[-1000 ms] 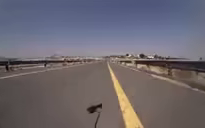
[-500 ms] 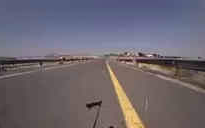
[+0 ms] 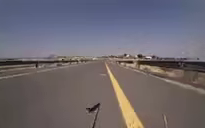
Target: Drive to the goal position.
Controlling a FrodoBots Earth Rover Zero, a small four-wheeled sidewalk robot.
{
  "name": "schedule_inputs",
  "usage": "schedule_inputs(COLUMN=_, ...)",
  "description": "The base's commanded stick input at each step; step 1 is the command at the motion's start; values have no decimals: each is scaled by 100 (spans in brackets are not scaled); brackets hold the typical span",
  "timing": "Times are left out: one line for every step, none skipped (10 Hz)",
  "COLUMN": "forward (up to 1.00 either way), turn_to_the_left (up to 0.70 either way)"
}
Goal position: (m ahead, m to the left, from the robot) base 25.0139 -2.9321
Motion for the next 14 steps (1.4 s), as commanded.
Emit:
schedule_inputs(forward=100, turn_to_the_left=-1)
schedule_inputs(forward=100, turn_to_the_left=-1)
schedule_inputs(forward=100, turn_to_the_left=-1)
schedule_inputs(forward=100, turn_to_the_left=-1)
schedule_inputs(forward=100, turn_to_the_left=-1)
schedule_inputs(forward=100, turn_to_the_left=-1)
schedule_inputs(forward=100, turn_to_the_left=-1)
schedule_inputs(forward=100, turn_to_the_left=-1)
schedule_inputs(forward=100, turn_to_the_left=-1)
schedule_inputs(forward=100, turn_to_the_left=-1)
schedule_inputs(forward=100, turn_to_the_left=-1)
schedule_inputs(forward=100, turn_to_the_left=-1)
schedule_inputs(forward=100, turn_to_the_left=-1)
schedule_inputs(forward=100, turn_to_the_left=-1)
